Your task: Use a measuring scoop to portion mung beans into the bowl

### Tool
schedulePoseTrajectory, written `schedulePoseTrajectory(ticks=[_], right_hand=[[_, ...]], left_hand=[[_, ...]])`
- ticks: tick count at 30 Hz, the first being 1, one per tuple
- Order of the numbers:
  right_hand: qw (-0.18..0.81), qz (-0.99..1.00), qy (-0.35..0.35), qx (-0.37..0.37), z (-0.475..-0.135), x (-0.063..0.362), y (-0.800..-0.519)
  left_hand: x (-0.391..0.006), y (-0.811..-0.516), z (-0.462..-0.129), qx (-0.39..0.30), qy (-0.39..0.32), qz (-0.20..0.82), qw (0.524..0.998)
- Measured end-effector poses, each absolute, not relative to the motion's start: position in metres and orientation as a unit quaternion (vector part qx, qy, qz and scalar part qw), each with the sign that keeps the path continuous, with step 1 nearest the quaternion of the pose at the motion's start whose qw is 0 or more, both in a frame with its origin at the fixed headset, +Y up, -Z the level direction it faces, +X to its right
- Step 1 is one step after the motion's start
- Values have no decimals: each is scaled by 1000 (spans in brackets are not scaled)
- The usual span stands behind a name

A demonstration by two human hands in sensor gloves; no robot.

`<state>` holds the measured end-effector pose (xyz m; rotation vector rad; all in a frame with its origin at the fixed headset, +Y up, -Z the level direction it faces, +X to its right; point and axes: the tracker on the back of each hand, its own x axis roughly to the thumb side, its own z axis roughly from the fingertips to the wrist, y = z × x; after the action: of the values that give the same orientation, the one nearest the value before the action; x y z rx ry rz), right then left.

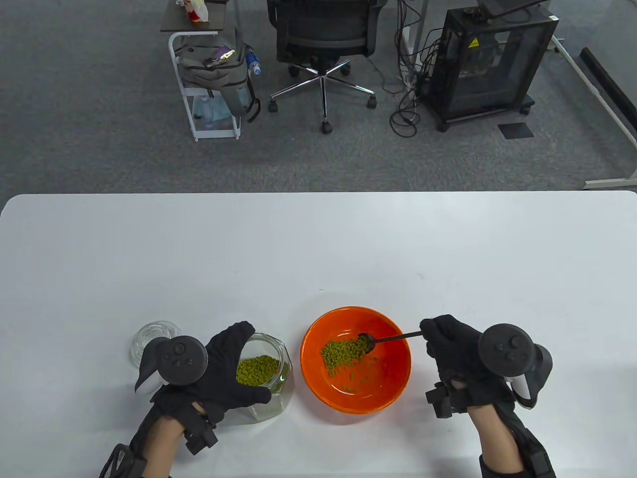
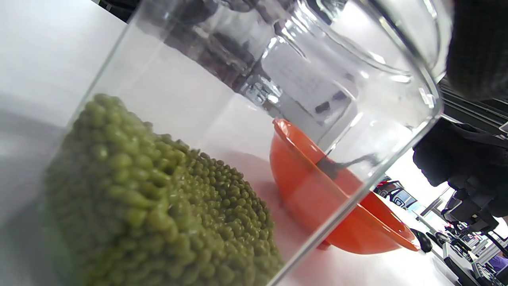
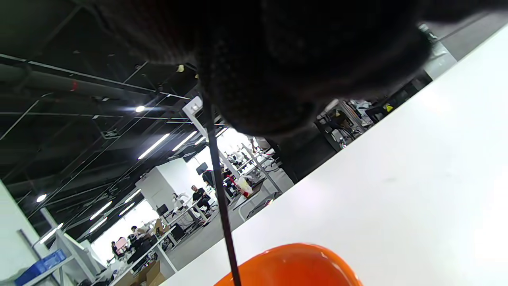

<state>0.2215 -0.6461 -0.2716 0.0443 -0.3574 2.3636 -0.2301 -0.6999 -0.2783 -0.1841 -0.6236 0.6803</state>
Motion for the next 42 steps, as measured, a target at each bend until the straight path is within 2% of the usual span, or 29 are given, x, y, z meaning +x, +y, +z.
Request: schedulePoseTrajectory(ticks=[5,11,14,21,29,32,38,42], right_hand=[[317,931,-171,58,-264,209,-638],[202,936,-237,163,-249,186,-627],[182,931,-227,221,-244,178,-624],[132,916,-263,274,-231,165,-620],[107,897,-311,297,-219,161,-613],[173,891,-333,257,-222,173,-609],[303,872,-366,116,-229,200,-610],[397,850,-342,58,-237,211,-611]], left_hand=[[-230,-700,-278,-89,-301,327,891],[-230,-700,-278,-89,-300,328,891],[-230,-700,-278,-89,-300,328,891],[-230,-700,-278,-89,-300,328,891],[-230,-700,-278,-89,-300,328,891],[-230,-700,-278,-90,-301,328,891],[-230,-700,-278,-89,-301,327,891],[-230,-700,-278,-90,-301,327,891]])
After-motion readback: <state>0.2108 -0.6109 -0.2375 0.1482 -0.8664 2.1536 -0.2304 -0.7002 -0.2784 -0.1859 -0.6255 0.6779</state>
